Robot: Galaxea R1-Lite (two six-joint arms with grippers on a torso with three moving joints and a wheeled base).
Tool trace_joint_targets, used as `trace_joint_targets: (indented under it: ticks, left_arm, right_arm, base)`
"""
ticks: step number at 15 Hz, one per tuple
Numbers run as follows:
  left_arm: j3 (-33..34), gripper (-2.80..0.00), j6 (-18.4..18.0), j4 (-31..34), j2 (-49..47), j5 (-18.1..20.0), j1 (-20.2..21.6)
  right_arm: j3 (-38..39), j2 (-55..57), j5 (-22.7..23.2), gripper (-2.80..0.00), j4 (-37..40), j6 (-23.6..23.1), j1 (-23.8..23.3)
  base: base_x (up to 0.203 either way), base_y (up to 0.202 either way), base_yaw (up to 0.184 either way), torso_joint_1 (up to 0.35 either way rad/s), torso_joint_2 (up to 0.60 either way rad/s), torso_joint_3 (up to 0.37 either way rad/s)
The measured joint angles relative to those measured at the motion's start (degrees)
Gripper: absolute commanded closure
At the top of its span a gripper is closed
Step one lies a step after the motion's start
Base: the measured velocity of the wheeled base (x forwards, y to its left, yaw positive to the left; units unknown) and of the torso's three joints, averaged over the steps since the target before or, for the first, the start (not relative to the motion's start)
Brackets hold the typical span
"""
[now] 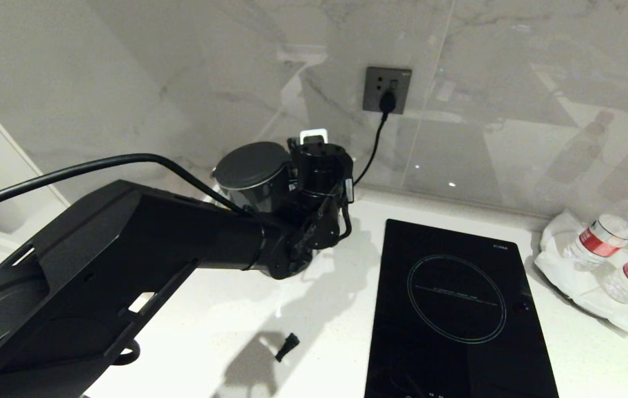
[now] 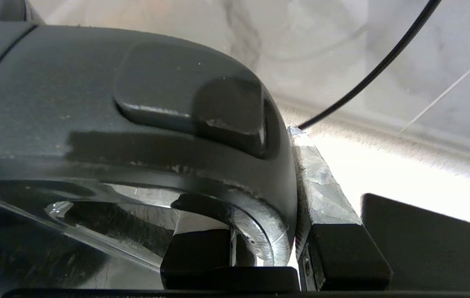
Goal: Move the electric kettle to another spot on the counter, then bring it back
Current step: Pick up the kettle
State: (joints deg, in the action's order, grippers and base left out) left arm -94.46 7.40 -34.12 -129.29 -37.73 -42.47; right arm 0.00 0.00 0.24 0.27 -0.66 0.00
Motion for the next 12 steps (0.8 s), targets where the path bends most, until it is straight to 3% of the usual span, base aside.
trace_joint_targets:
  ticks: [6,12]
  left_arm:
    - [-1.47,0.00,-2.34,0.37,1.98,0.27,0.80]
    - [8.18,0.00,-2.85,0.28,8.29,0.72,0.14]
  right_arm:
    - [0.00,0.00,-0.02,0.00,0.00,-0.02,0.00]
    - [0.00,0.00,0.00,0.00,0.00,0.00,0.00]
  base:
    - [0.000,0.000,0.000,0.000,0.00,0.000]
    - [0.000,0.000,0.000,0.000,0.00,0.000]
